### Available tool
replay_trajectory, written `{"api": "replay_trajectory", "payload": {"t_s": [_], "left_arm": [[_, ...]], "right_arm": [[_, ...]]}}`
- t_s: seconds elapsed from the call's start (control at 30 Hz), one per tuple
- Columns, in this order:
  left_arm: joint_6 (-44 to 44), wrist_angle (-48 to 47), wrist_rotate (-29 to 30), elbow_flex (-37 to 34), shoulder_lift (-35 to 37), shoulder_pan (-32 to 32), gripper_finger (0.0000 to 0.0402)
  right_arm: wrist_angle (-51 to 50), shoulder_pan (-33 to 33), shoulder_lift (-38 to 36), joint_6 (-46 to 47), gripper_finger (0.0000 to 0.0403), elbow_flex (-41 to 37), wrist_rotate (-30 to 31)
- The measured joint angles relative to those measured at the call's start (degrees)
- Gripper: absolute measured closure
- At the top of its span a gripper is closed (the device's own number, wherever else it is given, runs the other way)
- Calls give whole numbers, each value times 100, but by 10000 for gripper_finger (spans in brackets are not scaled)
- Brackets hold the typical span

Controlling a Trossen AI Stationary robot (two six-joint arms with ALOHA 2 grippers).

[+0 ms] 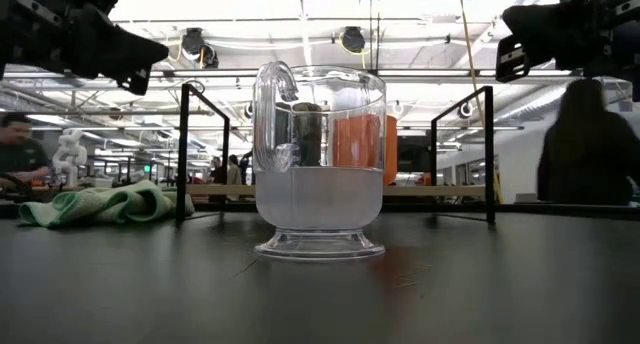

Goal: Stack small to large cups/mugs on shelf
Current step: Put the transparent mug to the right of the orange mug on the shelf

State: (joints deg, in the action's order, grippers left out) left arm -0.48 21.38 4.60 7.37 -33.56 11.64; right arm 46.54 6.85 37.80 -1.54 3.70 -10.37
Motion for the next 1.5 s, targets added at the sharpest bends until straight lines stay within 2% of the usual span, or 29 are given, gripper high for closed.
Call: {"api": "replay_trajectory", "payload": {"t_s": [0.17,0.73,1.1,1.37,1.5], "left_arm": [[-115,6,4,-171,189,-33,401],[14,27,0,-215,201,-33,401],[30,6,-4,-214,199,-38,401],[45,-59,-3,-215,199,-38,401],[143,-285,65,-215,193,-38,400]], "right_arm": [[-5,-4,2,40,403,0,161],[-237,10,78,-72,403,148,121],[-2164,688,1383,-333,403,2281,113],[-3138,752,2775,-43,403,3839,106],[-3384,750,3348,218,403,4445,-186]]}}
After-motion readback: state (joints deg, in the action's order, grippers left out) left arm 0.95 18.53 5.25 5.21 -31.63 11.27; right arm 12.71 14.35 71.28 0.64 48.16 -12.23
